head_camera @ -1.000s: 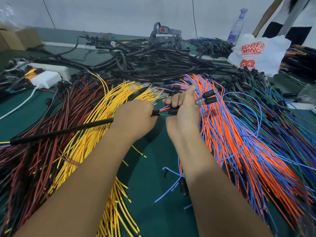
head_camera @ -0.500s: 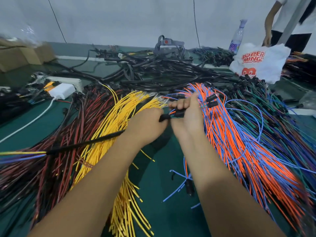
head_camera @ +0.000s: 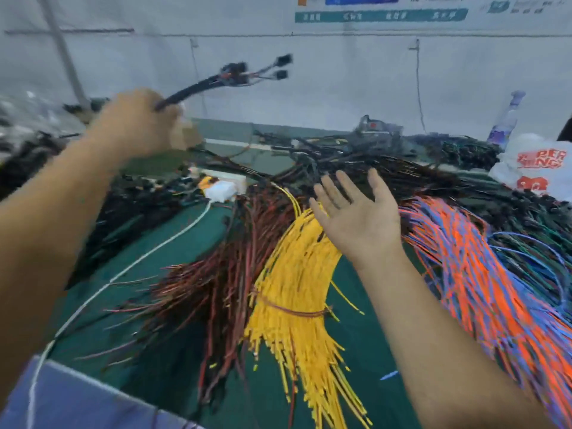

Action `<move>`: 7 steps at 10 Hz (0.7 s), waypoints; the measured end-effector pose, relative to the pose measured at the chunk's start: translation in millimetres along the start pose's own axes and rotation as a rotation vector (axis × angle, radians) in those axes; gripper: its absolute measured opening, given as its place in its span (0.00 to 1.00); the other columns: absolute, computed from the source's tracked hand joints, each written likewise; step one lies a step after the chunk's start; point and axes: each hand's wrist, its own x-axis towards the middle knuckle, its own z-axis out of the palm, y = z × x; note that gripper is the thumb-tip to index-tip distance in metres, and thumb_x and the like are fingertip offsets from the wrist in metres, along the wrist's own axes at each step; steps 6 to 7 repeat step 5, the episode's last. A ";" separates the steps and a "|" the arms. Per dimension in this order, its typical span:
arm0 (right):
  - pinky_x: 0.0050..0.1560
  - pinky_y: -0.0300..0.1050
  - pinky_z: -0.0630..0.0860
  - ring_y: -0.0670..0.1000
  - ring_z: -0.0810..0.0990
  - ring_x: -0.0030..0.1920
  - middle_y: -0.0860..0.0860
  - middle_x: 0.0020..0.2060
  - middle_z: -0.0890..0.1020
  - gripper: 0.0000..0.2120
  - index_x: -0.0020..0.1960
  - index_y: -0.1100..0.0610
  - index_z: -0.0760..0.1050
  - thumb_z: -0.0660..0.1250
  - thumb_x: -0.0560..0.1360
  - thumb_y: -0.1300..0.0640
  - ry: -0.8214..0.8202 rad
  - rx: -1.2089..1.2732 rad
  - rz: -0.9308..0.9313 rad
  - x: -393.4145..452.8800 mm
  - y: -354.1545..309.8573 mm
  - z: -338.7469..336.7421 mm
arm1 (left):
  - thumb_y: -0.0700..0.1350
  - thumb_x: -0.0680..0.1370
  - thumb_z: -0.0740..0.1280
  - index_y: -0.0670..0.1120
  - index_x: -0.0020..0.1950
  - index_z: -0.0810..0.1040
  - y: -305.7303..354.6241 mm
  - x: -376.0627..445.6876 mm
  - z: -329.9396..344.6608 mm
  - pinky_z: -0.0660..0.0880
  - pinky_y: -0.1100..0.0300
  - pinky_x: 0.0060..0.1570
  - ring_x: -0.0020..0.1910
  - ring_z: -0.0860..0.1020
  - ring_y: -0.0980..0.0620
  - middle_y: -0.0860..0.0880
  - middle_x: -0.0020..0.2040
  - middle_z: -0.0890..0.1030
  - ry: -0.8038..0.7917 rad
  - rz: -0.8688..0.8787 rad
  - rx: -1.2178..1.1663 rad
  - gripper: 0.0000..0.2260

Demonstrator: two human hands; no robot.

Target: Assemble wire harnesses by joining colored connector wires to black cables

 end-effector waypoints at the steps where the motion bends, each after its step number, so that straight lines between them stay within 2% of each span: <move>1: 0.53 0.52 0.74 0.56 0.78 0.59 0.56 0.59 0.80 0.23 0.67 0.57 0.73 0.56 0.80 0.42 -0.006 -0.055 0.016 -3.3 6.8 -9.9 | 0.53 0.77 0.67 0.39 0.68 0.68 -83.6 -9.5 7.2 0.71 0.42 0.57 0.58 0.73 0.30 0.28 0.61 0.73 -0.069 -0.107 0.270 0.25; 2: 0.51 0.50 0.74 0.53 0.81 0.53 0.53 0.52 0.83 0.21 0.63 0.56 0.76 0.56 0.80 0.43 0.007 -0.120 0.005 -12.1 -0.5 -19.4 | 0.62 0.78 0.60 0.46 0.79 0.50 -151.8 -67.1 55.5 0.60 0.43 0.70 0.72 0.60 0.32 0.32 0.74 0.58 -0.393 -0.303 0.428 0.36; 3: 0.49 0.48 0.74 0.51 0.83 0.42 0.51 0.43 0.84 0.19 0.56 0.56 0.78 0.57 0.78 0.44 -0.004 -0.151 -0.060 -23.5 -24.1 -31.4 | 0.64 0.79 0.52 0.54 0.79 0.42 -179.8 -110.9 90.9 0.57 0.44 0.72 0.75 0.57 0.38 0.44 0.79 0.49 -0.577 -0.424 0.389 0.33; 4: 0.52 0.46 0.73 0.50 0.83 0.40 0.50 0.41 0.83 0.16 0.52 0.54 0.79 0.60 0.73 0.45 -0.008 -0.223 -0.151 -37.7 -55.5 -36.5 | 0.66 0.79 0.48 0.56 0.79 0.43 -173.1 -103.1 82.3 0.51 0.38 0.72 0.77 0.50 0.40 0.47 0.80 0.46 -0.627 -0.487 0.464 0.32; 5: 0.53 0.44 0.75 0.48 0.82 0.40 0.47 0.40 0.82 0.14 0.50 0.52 0.79 0.57 0.77 0.46 -0.029 -0.353 -0.221 -53.2 -78.7 -27.3 | 0.65 0.80 0.47 0.56 0.78 0.46 -118.6 -79.8 75.1 0.44 0.35 0.71 0.78 0.41 0.44 0.47 0.79 0.43 -0.536 -0.368 0.468 0.30; 7: 0.53 0.44 0.75 0.48 0.82 0.40 0.47 0.40 0.82 0.14 0.50 0.52 0.79 0.57 0.77 0.46 -0.029 -0.353 -0.221 -53.2 -78.7 -27.3 | 0.65 0.80 0.47 0.56 0.78 0.46 -118.6 -79.8 75.1 0.44 0.35 0.71 0.78 0.41 0.44 0.47 0.79 0.43 -0.536 -0.368 0.468 0.30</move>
